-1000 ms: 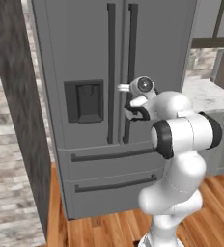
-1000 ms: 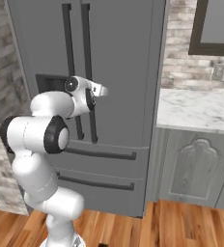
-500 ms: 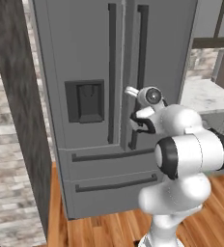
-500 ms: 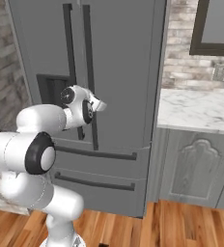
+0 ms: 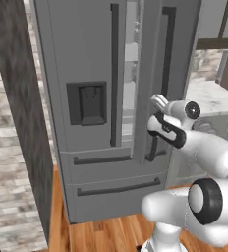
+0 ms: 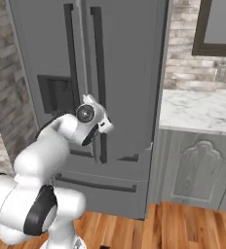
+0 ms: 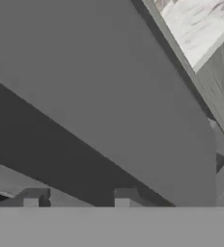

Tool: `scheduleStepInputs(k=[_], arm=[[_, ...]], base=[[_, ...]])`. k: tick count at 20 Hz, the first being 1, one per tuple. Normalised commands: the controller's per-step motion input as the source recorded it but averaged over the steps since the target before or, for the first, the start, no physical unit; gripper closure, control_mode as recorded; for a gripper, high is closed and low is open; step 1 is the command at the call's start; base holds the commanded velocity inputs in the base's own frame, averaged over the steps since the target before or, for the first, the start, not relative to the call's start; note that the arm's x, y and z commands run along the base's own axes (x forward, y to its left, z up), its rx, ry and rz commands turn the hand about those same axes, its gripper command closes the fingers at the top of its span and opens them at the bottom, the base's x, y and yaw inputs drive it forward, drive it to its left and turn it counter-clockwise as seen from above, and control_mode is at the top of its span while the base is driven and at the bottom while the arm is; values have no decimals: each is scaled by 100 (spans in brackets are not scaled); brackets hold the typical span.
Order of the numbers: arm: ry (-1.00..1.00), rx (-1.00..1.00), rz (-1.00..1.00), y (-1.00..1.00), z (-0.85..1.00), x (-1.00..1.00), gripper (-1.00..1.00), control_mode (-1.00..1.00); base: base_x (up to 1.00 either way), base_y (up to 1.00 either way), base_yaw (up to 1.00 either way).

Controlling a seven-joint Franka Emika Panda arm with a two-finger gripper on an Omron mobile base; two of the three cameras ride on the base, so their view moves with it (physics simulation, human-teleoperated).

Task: Take the cakes from the fridge and place them on the empty tray on the dining counter.

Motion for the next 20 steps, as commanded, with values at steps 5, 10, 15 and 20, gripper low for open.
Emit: scheduleStepInputs(k=[5,10,15,20], arm=[[1,29,-1,-100,18,-98,100,-100],[-20,3,-14,-58,63,-100,100,-100],[-28,-9,-48,24,29,-100,100,-100],[-26,-22,-41,86,29,-76,100,-100]], base=[[0,0,0],[0,0,0],[0,0,0],[0,0,0]])
